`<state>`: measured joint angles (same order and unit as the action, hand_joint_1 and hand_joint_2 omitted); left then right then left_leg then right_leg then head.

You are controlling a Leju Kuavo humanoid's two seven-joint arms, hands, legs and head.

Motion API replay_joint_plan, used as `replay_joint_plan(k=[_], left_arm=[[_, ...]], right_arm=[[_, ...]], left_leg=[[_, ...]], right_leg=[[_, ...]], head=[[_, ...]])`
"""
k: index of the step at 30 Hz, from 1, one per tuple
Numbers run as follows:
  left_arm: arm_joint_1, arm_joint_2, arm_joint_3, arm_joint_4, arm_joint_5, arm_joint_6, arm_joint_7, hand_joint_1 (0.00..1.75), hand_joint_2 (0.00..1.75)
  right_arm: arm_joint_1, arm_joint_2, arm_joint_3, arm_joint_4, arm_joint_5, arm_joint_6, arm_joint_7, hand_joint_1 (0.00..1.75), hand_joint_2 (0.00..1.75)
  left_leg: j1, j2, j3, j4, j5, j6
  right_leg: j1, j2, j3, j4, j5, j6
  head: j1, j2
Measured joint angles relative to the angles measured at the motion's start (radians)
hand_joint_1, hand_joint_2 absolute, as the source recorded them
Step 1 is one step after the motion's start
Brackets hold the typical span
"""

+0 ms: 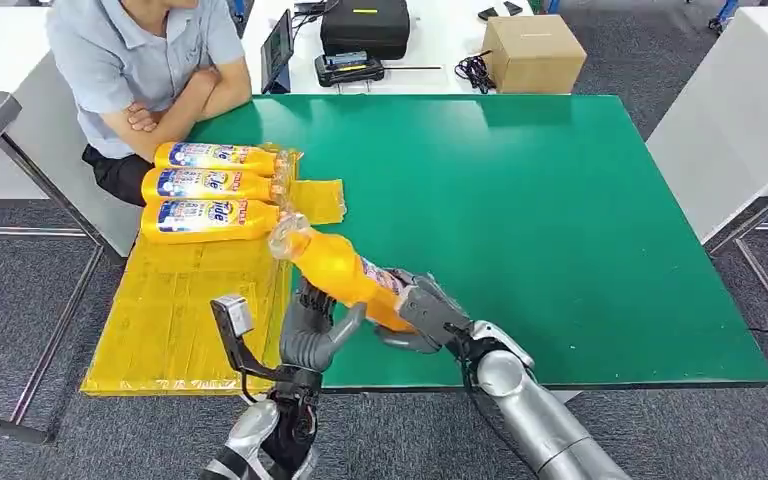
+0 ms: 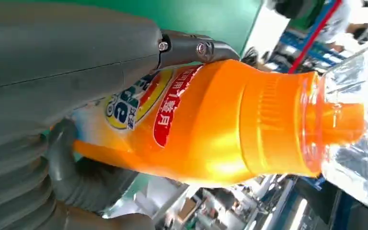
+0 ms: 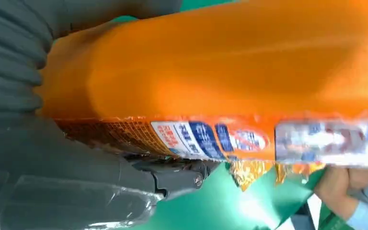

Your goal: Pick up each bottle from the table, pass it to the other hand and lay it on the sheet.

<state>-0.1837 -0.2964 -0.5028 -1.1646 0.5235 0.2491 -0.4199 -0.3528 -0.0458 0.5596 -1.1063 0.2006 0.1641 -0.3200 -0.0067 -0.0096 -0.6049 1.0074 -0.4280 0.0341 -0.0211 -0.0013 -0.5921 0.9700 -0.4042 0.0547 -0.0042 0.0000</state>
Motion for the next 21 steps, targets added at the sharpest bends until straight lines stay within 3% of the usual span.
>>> replay_joint_plan(k=[12, 14, 16, 17, 18, 21], left_arm=[[-0.029, -0.001, 0.006, 0.031, 0.002, 0.005, 0.003, 0.05, 1.75], [-0.031, -0.001, 0.008, 0.037, 0.004, 0.003, 0.003, 0.0, 1.75], [-0.034, -0.001, 0.011, 0.042, 0.009, 0.0, 0.003, 0.19, 1.75], [-0.035, -0.001, 0.013, 0.044, 0.013, -0.003, 0.003, 0.19, 1.75], [-0.038, -0.001, 0.015, 0.048, 0.017, -0.01, 0.004, 0.02, 1.75], [-0.046, -0.003, 0.025, 0.058, 0.026, -0.026, 0.009, 0.0, 1.75]], right_arm=[[-0.052, 0.02, 0.066, 0.072, 0.03, -0.005, 0.0, 1.75, 1.75], [-0.055, 0.02, 0.073, 0.079, 0.03, -0.005, 0.0, 1.75, 1.75], [-0.056, 0.022, 0.076, 0.081, 0.03, -0.005, 0.0, 1.75, 1.75], [-0.056, 0.023, 0.077, 0.083, 0.03, -0.005, 0.0, 1.75, 1.75], [-0.057, 0.024, 0.082, 0.084, 0.03, -0.005, 0.0, 1.75, 1.75], [-0.058, 0.028, 0.096, 0.085, 0.031, -0.002, -0.003, 1.75, 1.75]], left_leg=[[0.0, 0.0, 0.0, 0.0, 0.0, 0.0], [0.0, 0.0, 0.0, 0.0, 0.0, 0.0], [0.0, 0.0, 0.0, 0.0, 0.0, 0.0], [0.0, 0.0, 0.0, 0.0, 0.0, 0.0], [0.0, 0.0, 0.0, 0.0, 0.0, 0.0], [0.0, 0.0, 0.0, 0.0, 0.0, 0.0]], right_leg=[[0.0, 0.0, 0.0, 0.0, 0.0, 0.0], [0.0, 0.0, 0.0, 0.0, 0.0, 0.0], [0.0, 0.0, 0.0, 0.0, 0.0, 0.0], [0.0, 0.0, 0.0, 0.0, 0.0, 0.0], [0.0, 0.0, 0.0, 0.0, 0.0, 0.0], [0.0, 0.0, 0.0, 0.0, 0.0, 0.0]], head=[[0.0, 0.0], [0.0, 0.0], [0.0, 0.0], [0.0, 0.0], [0.0, 0.0], [0.0, 0.0]])
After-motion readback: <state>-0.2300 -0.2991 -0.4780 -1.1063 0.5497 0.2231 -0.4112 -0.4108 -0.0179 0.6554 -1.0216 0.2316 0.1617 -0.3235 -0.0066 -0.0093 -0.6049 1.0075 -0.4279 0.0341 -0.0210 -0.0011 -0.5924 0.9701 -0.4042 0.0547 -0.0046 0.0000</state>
